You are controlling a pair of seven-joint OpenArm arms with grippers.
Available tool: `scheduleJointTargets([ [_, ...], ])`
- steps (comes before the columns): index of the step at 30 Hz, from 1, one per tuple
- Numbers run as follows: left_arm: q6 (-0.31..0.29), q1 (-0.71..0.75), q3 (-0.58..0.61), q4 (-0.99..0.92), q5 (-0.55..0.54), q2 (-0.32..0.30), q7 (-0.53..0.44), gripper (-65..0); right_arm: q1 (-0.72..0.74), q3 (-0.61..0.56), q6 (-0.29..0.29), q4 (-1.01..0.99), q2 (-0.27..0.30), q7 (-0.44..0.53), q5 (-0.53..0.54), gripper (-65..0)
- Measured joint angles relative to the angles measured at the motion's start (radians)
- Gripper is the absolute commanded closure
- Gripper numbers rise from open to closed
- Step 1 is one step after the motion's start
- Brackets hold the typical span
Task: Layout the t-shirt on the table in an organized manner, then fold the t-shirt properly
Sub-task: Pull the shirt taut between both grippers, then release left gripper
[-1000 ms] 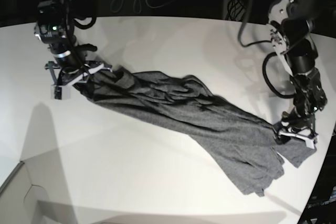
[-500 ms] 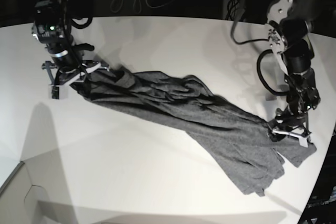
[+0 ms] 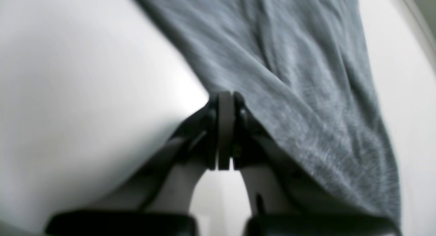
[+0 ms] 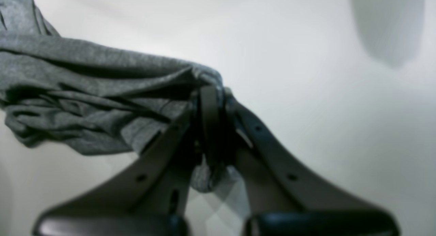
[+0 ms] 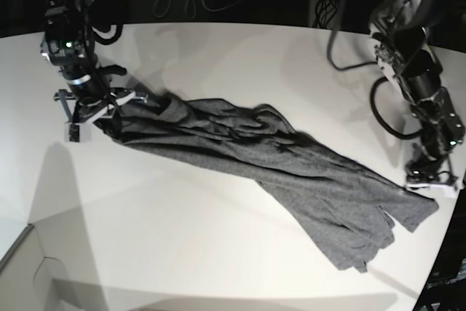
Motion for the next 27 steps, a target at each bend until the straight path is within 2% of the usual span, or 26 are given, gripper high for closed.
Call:
scheduleJointTargets([
  [3,-0.003,0.001,-0.061,0.142,0.001,-0.003,0.095,-0.4,0.012,-0.002,0.001,0.0,0.0,-0.011,-0.001,0.0],
  [7,-0.015,0.037,-0.08,0.284,-0.009,-0.002,0.139,-0.4,0.023,-0.002,0.001,0.0,0.0,-0.002,0.0,0.0],
  [13,-0.004,0.062,-0.079,0.224,0.007,0.004,0.145,-1.9,0.02,-0.023,0.001,0.0,-0.002,0.001,-0.001,0.0],
  [16,0.002,0.051,-0.039,0.143,0.008,-0.005,0.138,-9.7,0.02,-0.04,0.002,0.0,-0.003,-0.006,0.0,0.0],
  [18,0.005,0.035,0.022,0.077,0.015,-0.015,0.11,-19.0,0.02,-0.037,0.002,0.0,0.0,-0.003,-0.001,0.0],
  [21,0.003,0.018,0.11,-0.005,-0.003,-0.014,0.002,-31.3,0.02,-0.038,0.002,0.0,0.0,-0.003,0.0,0.0],
  [23,0.0,0.017,0.139,-0.049,-0.009,-0.006,-0.068,-34.4,0.02,-0.037,0.002,0.0,0.0,-0.005,-0.001,0.0],
  [27,0.0,0.024,0.145,-0.134,-0.01,0.005,-0.152,-33.3,0.018,-0.038,0.002,0.0,0.0,-0.005,-0.001,0.0],
])
